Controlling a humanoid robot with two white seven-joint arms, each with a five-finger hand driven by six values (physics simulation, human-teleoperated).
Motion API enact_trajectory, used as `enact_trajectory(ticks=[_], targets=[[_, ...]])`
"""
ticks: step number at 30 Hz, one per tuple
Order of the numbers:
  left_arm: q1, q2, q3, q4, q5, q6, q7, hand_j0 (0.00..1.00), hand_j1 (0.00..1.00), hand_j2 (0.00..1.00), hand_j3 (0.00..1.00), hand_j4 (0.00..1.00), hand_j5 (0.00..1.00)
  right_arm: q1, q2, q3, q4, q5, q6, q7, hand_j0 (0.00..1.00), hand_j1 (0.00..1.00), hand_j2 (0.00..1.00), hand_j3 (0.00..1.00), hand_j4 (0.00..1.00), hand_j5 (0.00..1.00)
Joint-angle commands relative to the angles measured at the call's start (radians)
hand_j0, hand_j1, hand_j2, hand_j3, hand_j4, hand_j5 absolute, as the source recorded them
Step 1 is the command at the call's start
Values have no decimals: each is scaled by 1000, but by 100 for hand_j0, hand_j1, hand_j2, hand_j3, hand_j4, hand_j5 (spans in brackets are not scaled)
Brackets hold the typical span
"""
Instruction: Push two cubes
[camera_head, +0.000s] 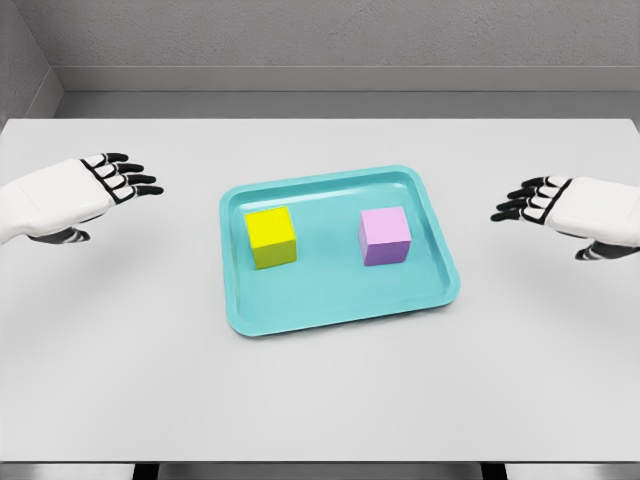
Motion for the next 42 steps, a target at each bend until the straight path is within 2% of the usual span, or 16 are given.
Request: enact_trajectory(ticks=[1, 4, 7, 8, 9, 10, 12, 13, 16, 18, 20, 22, 26, 28, 34, 42], targets=[[0, 6, -1, -1, 5, 2, 0, 100, 100, 100, 100, 100, 100, 0, -1, 8, 6, -3, 2, 0, 100, 100, 100, 100, 100, 100], [-2, 6, -2, -3, -9, 2, 0, 100, 100, 100, 100, 100, 100, -38, -11, 6, -12, -12, 2, -2, 100, 100, 100, 100, 100, 100], [-6, 6, -4, -9, -15, 2, -14, 88, 88, 88, 88, 88, 88, -66, 4, 15, -34, -22, 2, -2, 99, 99, 99, 99, 99, 99], [-8, 6, -5, -18, -16, 2, -48, 80, 80, 80, 80, 80, 80, -90, 6, 9, -32, 38, 2, 36, 91, 91, 91, 91, 91, 91], [-8, 6, -10, -22, -16, 2, -51, 79, 79, 79, 79, 79, 79, -101, 10, 8, -28, 52, 2, 81, 85, 85, 85, 85, 85, 85], [-8, 5, -10, -26, -16, 2, -51, 76, 76, 76, 76, 76, 76, -138, 65, 18, -26, 84, 2, 159, 79, 79, 79, 79, 79, 79], [-8, 5, -12, -26, -16, 2, -52, 73, 73, 73, 73, 73, 73, -294, 114, 184, 30, 114, 2, 190, 79, 79, 79, 79, 79, 79], [-8, 5, -13, -26, -18, 2, -52, 71, 71, 71, 71, 71, 71, -336, 127, 241, 63, 117, 2, 193, 78, 78, 78, 78, 78, 78], [-14, 3, -33, -26, -18, 2, -63, 71, 71, 71, 71, 71, 71, -333, 156, 230, 67, 118, 2, 271, 72, 72, 72, 72, 72, 72], [-18, -1, -51, -26, -20, 2, -66, 71, 71, 71, 71, 71, 71, -327, 223, 231, 129, 124, 2, 271, 72, 72, 72, 72, 72, 72], [-18, -9, -61, -26, -20, 2, -81, 70, 70, 70, 70, 70, 70, -325, 229, 227, 145, 117, 2, 271, 72, 72, 72, 72, 72, 72], [-26, -10, -84, -26, -18, 2, -81, 70, 70, 70, 70, 70, 70, -322, 283, 225, 218, 112, 2, 271, 72, 72, 72, 72, 72, 72], [-75, -38, -148, -18, -23, 2, -87, 71, 71, 71, 71, 71, 71, -301, 334, 210, 224, 114, 2, 271, 65, 65, 65, 65, 65, 65], [-110, -53, -194, -16, -36, 2, -87, 71, 71, 71, 71, 71, 71, -270, 338, 167, 221, 112, 2, 271, 65, 65, 65, 65, 65, 65], [-155, -81, -263, -15, -44, 2, -87, 71, 71, 71, 71, 71, 71, -275, 337, 150, 208, 112, 2, 271, 65, 65, 65, 65, 65, 65], [-183, -119, -302, -13, -52, 2, -101, 71, 71, 71, 71, 71, 71, -272, 371, 152, 218, 123, 2, 271, 65, 65, 65, 65, 65, 65]])
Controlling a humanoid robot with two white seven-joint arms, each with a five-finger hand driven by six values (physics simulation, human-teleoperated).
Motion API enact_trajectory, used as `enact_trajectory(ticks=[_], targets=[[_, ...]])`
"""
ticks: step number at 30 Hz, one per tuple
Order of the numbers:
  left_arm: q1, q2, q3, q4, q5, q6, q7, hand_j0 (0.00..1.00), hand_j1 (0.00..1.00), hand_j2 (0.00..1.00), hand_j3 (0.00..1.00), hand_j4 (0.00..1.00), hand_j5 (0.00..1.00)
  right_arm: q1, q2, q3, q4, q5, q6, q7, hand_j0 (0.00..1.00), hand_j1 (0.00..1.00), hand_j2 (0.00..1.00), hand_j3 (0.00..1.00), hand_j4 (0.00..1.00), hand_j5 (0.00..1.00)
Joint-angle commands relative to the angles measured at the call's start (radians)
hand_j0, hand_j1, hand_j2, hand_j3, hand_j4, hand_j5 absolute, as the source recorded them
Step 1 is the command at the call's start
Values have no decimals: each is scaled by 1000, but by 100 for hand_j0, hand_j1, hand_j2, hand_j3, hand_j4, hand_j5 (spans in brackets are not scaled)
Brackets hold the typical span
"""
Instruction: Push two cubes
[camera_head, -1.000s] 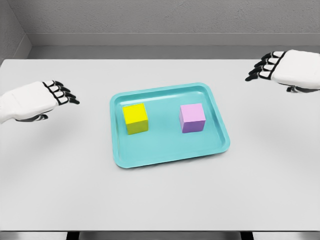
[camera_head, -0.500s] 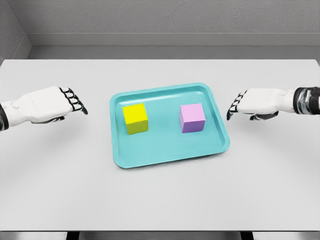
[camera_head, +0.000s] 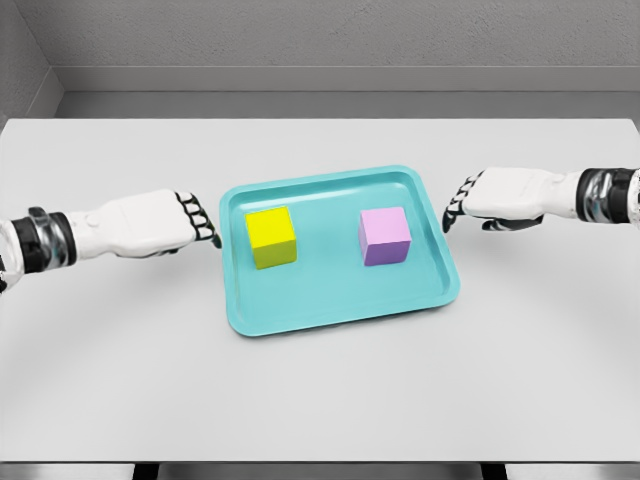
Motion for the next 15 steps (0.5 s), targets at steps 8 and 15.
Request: enact_trajectory(ticks=[8, 15], targets=[[-12, -23, -16, 3, -1, 2, -15, 71, 71, 71, 71, 71, 71, 2, 42, 4, 27, 5, 2, 0, 65, 65, 65, 65, 65, 65], [-20, -34, -37, 12, -6, 2, -23, 71, 71, 71, 71, 71, 71, -2, 89, 6, 60, 38, 2, 0, 65, 65, 65, 65, 65, 65]])
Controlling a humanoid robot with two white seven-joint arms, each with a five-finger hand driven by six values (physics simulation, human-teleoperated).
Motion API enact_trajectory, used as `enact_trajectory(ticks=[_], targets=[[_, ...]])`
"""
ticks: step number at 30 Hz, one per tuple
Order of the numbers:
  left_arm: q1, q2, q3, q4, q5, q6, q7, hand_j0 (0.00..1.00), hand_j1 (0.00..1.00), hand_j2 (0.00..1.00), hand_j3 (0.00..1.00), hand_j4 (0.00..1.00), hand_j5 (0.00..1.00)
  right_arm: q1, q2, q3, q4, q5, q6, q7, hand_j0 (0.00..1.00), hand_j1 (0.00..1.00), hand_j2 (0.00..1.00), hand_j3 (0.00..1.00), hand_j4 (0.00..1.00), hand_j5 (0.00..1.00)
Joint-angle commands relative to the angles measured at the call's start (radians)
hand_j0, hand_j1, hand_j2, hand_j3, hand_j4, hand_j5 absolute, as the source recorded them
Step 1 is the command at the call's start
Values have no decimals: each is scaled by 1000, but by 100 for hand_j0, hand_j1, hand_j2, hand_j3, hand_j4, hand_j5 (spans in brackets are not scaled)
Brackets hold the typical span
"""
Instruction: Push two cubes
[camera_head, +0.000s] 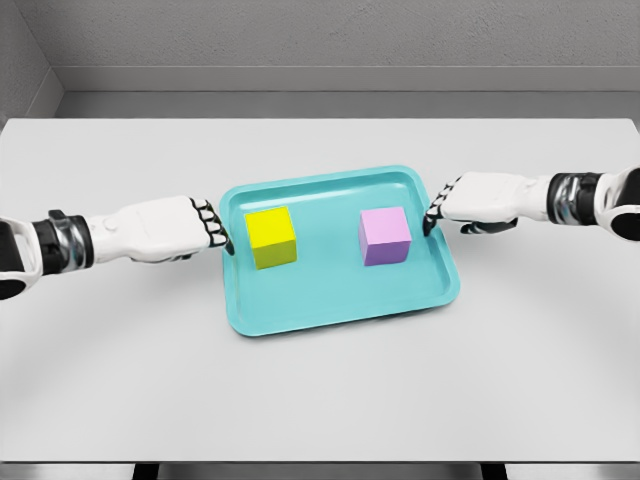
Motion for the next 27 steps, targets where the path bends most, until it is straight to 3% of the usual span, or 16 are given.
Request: enact_trajectory(ticks=[1, 20, 27], targets=[[0, -2, -6, 6, 2, 2, -2, 71, 71, 71, 71, 71, 71, 0, 6, 1, 0, 0, 3, 0, 65, 65, 65, 65, 65, 65], [-44, -80, -21, 38, 2, 2, -48, 71, 71, 71, 71, 71, 71, 6, 58, 16, -37, 16, 3, 0, 65, 65, 65, 65, 65, 65], [-60, -117, -21, 38, -34, 2, -60, 71, 71, 71, 71, 71, 71, 2, 63, 24, -35, 16, 3, 0, 65, 65, 65, 65, 65, 65]])
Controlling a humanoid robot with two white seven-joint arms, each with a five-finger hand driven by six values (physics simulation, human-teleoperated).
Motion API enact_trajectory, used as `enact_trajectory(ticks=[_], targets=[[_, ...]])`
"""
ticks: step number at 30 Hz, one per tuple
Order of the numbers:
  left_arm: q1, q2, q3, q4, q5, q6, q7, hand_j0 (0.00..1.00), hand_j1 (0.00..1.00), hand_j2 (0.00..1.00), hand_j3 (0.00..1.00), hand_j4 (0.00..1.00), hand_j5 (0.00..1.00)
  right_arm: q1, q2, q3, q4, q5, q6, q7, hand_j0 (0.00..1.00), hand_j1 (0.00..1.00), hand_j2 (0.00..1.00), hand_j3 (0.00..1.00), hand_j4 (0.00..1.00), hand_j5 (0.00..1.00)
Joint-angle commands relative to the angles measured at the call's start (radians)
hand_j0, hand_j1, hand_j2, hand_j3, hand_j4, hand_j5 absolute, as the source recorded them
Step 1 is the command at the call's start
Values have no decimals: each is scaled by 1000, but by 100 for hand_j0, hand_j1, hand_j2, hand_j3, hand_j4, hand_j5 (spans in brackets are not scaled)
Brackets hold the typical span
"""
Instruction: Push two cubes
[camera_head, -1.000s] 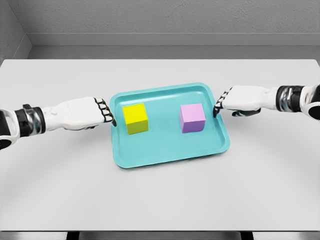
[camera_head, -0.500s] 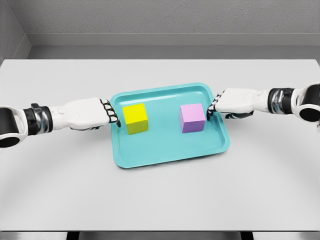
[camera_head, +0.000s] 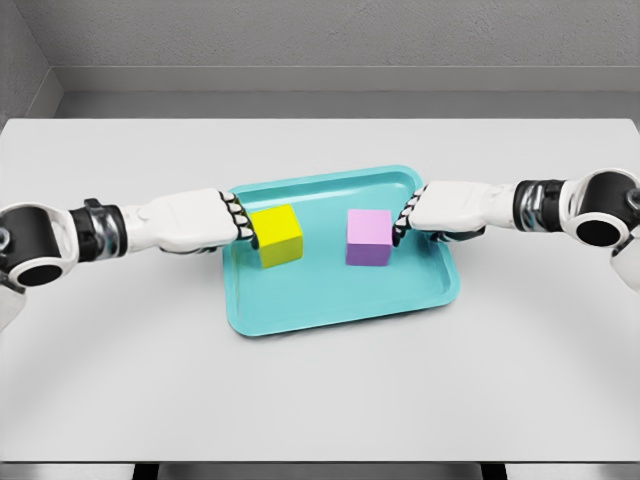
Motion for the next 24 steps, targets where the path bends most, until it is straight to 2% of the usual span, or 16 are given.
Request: enact_trajectory(ticks=[1, 4, 9, 14, 20, 24], targets=[[0, -20, -1, 1, -9, 2, -1, 71, 71, 71, 71, 71, 71, 0, 1, 1, 1, -3, 2, 0, 65, 65, 65, 65, 65, 65], [-11, -35, -1, 1, -25, 2, -8, 71, 71, 71, 71, 71, 71, -3, 1, 1, 7, 8, 2, 0, 65, 65, 65, 65, 65, 65], [-20, -55, -4, 4, -41, 2, -9, 71, 71, 71, 71, 71, 71, -3, 42, 3, 9, 18, 2, 0, 65, 65, 65, 65, 65, 65], [-21, -64, -15, 2, -43, 2, -9, 71, 71, 71, 71, 71, 71, -3, 44, 3, 10, 23, 2, 0, 64, 64, 64, 64, 64, 64], [-20, -115, -28, -30, -41, 2, -9, 71, 71, 71, 71, 71, 71, -5, 65, 3, 32, 24, 2, 0, 65, 65, 65, 65, 65, 65], [-18, -115, -42, -67, -38, 2, -9, 71, 71, 71, 71, 71, 71, -5, 65, 3, 30, 24, 2, 0, 65, 65, 65, 65, 65, 65]])
